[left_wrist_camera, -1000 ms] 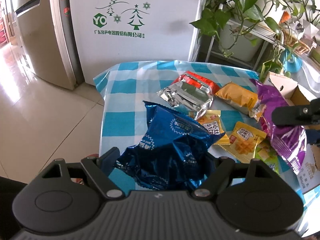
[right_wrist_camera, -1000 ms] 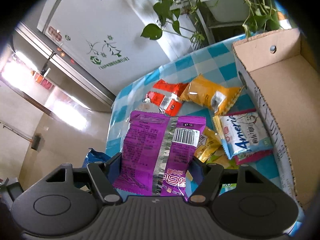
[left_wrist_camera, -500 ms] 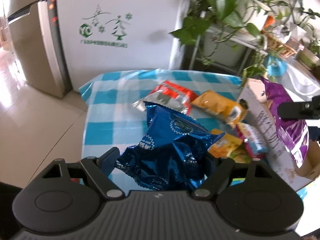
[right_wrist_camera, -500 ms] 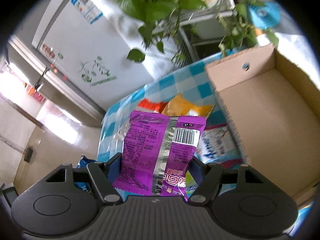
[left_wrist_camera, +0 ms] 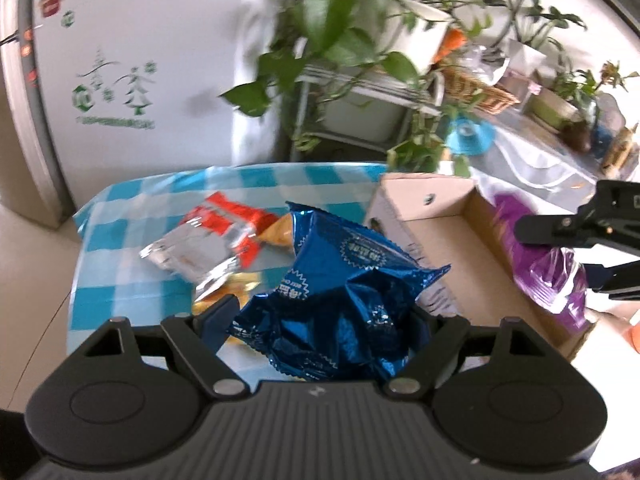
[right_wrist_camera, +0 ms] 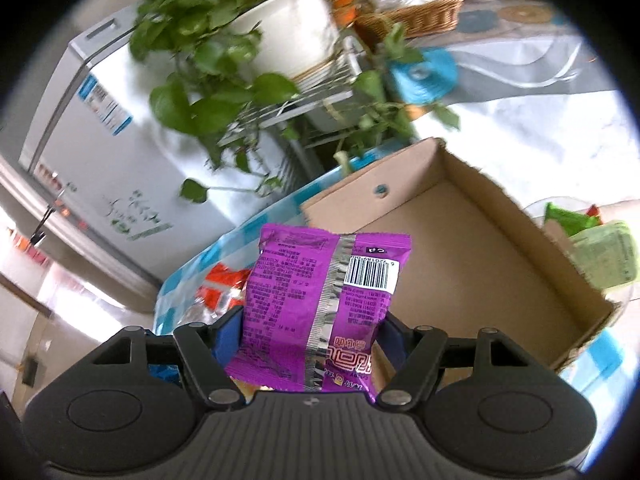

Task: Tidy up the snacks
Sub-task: 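Lift both held bags and carry them over the cardboard box, then open the left tool to drop the blue bag in the box while the right tool drops the purple bag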

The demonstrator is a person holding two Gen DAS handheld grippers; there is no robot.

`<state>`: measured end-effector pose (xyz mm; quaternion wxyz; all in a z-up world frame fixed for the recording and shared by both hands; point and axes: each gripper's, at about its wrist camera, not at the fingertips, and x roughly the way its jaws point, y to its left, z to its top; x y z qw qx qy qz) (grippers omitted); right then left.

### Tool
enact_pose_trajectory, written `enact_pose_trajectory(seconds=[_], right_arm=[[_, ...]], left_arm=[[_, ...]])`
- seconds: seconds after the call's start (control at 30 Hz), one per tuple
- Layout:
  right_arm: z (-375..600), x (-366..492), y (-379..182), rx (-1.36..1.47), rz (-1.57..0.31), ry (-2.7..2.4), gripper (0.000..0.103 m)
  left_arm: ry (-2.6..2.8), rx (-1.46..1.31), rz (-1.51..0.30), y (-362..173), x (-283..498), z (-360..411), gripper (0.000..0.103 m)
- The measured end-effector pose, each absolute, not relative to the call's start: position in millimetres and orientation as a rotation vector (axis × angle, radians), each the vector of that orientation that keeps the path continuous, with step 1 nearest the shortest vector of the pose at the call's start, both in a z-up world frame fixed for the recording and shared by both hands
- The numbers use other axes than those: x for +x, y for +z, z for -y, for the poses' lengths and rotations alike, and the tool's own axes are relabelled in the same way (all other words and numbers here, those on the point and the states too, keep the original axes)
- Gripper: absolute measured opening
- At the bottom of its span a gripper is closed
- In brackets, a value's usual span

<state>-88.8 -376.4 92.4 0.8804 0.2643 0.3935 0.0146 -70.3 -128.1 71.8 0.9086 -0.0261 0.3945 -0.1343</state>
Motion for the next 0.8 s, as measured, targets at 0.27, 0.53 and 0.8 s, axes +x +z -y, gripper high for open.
enact_pose_trajectory(seconds=[0.27, 0.53, 0.8], right_arm=[[404, -97, 97, 0.592, -0.774, -0.005, 0.073], [426, -104, 91, 0.665, -0.774, -0.054, 0.071], [448, -113, 93, 0.724, -0.726, -0.137, 0.074]], left_arm=[[-0.345, -0.043, -0.804, 78, -65, 172, 0.083], [-0.394, -0.023, -0.845, 63, -58, 214, 0.083], [-0.479, -0.004, -0.867, 55, -48, 262, 0.083]])
